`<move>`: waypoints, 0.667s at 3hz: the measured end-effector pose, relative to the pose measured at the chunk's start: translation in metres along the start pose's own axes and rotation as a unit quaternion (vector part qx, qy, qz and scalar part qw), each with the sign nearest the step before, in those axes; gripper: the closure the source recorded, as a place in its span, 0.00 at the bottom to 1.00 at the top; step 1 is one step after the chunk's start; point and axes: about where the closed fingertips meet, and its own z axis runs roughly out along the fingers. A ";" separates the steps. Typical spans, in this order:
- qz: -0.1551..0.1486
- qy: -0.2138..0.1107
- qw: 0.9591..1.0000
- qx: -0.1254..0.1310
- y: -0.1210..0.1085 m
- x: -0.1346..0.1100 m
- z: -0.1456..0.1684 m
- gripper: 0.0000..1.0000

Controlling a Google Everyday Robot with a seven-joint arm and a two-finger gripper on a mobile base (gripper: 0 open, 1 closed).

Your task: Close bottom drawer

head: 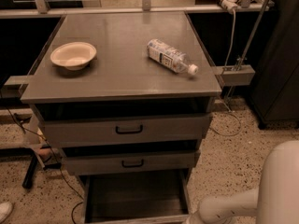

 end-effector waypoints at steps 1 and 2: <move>0.027 -0.010 1.000 0.001 -0.023 -0.004 0.019 1.00; 0.028 -0.010 1.000 0.000 -0.023 -0.005 0.021 1.00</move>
Offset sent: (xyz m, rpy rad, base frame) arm 0.0082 -0.0051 -0.0203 -0.0008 0.0074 -0.0437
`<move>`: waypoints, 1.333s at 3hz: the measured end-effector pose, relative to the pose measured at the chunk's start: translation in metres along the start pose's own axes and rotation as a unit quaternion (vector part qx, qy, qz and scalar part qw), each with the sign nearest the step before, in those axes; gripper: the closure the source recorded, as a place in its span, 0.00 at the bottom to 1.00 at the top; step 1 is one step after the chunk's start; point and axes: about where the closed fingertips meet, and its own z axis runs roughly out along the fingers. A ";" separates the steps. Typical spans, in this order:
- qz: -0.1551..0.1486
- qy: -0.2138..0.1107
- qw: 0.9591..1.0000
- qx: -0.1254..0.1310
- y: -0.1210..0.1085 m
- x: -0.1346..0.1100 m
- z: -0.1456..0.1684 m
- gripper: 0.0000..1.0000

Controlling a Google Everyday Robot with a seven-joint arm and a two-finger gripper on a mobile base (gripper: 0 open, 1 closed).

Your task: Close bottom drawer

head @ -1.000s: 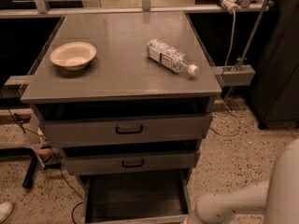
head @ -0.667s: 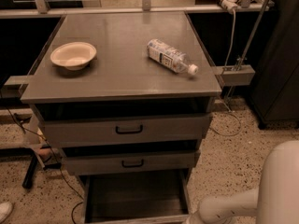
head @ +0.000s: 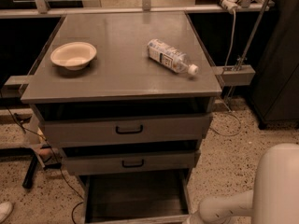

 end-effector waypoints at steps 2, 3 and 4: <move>-0.016 -0.031 0.999 -0.034 -0.011 -0.034 0.028 1.00; -0.020 -0.048 0.998 -0.039 -0.021 -0.056 0.044 1.00; -0.019 -0.049 0.998 -0.038 -0.023 -0.058 0.044 0.84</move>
Offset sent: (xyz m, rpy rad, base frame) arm 0.0783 0.0338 -0.0489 0.1560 -0.0993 -0.0013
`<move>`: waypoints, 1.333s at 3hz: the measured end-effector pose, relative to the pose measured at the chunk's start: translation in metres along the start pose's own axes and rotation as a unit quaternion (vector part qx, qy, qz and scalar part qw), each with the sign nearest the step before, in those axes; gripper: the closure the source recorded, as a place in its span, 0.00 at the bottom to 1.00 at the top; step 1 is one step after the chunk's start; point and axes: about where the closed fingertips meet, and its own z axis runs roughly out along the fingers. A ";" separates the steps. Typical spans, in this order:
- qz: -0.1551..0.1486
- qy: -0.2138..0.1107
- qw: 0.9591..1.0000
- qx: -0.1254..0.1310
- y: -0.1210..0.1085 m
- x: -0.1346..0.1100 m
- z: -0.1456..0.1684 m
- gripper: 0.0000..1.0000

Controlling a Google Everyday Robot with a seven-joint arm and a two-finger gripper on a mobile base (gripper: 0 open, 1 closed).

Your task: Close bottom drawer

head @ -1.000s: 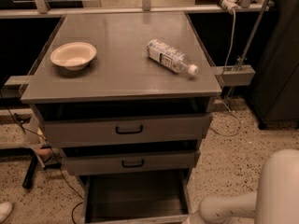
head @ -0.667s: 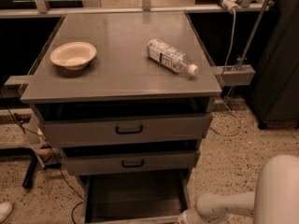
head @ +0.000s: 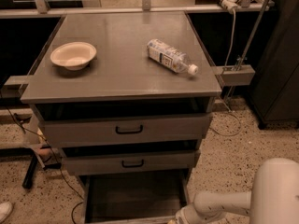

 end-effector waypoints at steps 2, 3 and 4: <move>0.000 0.000 1.000 0.000 0.000 0.000 0.000 0.39; 0.000 0.000 1.000 0.000 0.000 0.000 0.000 0.15; 0.000 0.000 1.000 0.000 0.000 0.000 0.000 0.00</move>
Offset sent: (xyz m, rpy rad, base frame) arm 0.0000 0.0000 0.0000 0.0000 0.0000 0.0000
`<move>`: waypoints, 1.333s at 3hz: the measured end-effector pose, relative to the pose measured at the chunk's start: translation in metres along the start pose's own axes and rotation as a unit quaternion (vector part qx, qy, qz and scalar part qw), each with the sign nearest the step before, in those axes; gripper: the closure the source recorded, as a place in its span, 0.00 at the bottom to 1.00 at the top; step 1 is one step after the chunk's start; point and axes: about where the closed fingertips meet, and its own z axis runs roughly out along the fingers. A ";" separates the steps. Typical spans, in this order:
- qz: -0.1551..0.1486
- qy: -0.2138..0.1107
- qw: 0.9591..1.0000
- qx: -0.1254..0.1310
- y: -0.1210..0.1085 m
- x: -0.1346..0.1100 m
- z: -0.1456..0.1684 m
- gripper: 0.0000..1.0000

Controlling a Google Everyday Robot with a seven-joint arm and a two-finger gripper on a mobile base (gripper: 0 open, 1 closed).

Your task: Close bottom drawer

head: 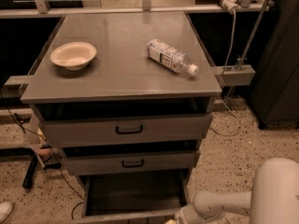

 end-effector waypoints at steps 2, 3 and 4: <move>0.000 0.000 1.000 0.000 0.000 0.000 0.000 0.19; 0.000 0.000 1.000 0.000 0.000 0.000 0.000 0.43; 0.000 0.000 1.000 0.000 0.000 0.000 0.000 0.66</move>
Offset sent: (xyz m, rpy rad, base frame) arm 0.0000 0.0000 0.0000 0.0000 0.0000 0.0000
